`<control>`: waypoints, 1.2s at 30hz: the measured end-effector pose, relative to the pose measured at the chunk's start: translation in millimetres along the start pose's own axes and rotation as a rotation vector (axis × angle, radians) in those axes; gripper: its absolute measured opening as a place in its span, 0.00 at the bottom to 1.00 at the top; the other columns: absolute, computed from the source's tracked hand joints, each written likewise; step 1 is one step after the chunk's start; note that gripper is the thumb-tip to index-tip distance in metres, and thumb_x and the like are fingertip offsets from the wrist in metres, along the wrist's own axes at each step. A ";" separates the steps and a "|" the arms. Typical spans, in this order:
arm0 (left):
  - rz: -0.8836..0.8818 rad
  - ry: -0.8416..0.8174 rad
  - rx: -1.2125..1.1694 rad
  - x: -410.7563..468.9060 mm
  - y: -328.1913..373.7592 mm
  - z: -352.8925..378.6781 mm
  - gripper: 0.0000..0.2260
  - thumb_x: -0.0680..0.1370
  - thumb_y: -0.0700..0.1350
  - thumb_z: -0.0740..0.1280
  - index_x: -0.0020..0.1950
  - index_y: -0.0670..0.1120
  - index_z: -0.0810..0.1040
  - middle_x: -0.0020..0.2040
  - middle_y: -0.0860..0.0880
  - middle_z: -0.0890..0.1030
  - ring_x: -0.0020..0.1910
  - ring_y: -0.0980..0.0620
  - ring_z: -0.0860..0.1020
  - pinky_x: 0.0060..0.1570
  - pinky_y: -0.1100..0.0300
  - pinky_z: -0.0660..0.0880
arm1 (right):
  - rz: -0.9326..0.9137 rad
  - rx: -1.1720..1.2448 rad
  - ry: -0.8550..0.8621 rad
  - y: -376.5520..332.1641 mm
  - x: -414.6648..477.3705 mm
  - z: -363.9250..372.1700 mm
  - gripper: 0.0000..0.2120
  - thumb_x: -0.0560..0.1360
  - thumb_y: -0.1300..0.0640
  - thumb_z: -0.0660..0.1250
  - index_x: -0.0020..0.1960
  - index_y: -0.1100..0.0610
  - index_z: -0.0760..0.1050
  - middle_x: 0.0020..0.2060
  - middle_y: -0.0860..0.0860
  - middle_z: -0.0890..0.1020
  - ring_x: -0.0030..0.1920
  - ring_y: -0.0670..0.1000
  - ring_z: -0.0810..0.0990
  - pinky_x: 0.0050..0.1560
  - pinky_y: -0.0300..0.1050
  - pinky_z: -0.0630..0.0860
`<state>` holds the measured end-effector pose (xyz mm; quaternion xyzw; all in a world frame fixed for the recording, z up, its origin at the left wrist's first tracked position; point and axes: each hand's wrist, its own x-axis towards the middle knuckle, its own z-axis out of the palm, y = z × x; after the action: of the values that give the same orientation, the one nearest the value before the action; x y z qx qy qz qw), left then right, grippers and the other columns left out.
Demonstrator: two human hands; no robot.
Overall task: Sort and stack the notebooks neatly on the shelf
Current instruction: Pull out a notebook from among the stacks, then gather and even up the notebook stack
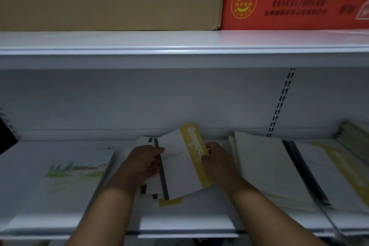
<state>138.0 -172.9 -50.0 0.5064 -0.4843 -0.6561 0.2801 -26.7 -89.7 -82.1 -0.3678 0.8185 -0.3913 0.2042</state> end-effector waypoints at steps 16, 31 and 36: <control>0.359 -0.182 0.270 -25.1 -2.5 205.3 0.15 0.70 0.29 0.69 0.54 0.42 0.79 0.50 0.41 0.81 0.44 0.47 0.78 0.48 0.55 0.77 | 0.179 0.408 0.264 103.6 -21.4 -198.0 0.12 0.71 0.66 0.66 0.42 0.49 0.79 0.47 0.54 0.83 0.47 0.54 0.81 0.51 0.50 0.79; 0.677 -0.323 0.984 -31.7 -47.7 332.1 0.09 0.73 0.47 0.63 0.48 0.48 0.81 0.54 0.45 0.81 0.55 0.48 0.77 0.57 0.55 0.75 | 0.319 -0.249 0.339 212.4 -21.3 -269.9 0.15 0.73 0.54 0.66 0.59 0.55 0.78 0.59 0.55 0.79 0.56 0.55 0.79 0.54 0.44 0.76; 0.583 -0.166 0.886 -18.9 -38.3 267.5 0.13 0.75 0.50 0.65 0.59 0.53 0.77 0.62 0.52 0.75 0.64 0.53 0.70 0.66 0.62 0.66 | -0.075 -0.085 0.365 129.8 -17.9 -209.4 0.08 0.74 0.56 0.67 0.53 0.53 0.78 0.49 0.52 0.78 0.43 0.49 0.76 0.47 0.41 0.71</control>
<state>-101.4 -48.2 -73.0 0.3671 -0.8559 -0.3217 0.1707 -202.8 81.5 -56.0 -0.3294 0.8435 -0.4237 0.0218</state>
